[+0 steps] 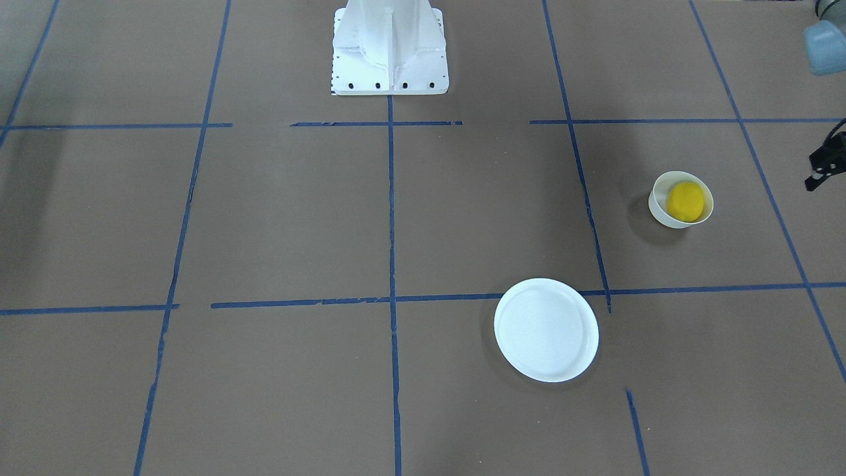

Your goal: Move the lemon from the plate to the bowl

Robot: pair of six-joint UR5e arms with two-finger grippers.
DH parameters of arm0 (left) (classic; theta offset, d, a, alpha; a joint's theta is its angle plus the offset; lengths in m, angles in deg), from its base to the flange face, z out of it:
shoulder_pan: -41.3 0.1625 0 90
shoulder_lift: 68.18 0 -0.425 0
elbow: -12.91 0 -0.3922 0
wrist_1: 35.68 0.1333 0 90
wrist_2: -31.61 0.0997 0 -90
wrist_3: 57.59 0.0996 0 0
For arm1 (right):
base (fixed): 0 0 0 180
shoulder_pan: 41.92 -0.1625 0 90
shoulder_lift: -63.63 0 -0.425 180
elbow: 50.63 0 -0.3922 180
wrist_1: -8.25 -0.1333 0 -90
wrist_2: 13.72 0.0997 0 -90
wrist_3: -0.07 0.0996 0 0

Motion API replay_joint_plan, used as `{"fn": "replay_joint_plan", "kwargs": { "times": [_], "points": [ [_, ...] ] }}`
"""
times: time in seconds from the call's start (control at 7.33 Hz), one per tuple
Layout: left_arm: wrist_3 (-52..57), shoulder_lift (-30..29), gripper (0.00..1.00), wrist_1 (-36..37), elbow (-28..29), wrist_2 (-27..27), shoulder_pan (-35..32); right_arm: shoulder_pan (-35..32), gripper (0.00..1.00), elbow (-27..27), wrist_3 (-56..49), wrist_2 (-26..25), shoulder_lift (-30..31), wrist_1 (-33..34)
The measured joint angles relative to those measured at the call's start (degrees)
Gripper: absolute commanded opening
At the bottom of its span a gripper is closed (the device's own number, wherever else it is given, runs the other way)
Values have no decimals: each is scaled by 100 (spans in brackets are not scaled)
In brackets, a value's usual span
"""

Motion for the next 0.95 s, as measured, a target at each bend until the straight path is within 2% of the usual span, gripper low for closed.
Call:
{"fn": "replay_joint_plan", "kwargs": {
  "times": [0.68, 0.95],
  "points": [
    [316, 93, 100, 1007, 87, -23, -468, 0, 100, 0, 0, 0, 0, 0],
    [327, 99, 100, 1158, 109, -15, -524, 0, 100, 0, 0, 0, 0, 0]
  ]
}}
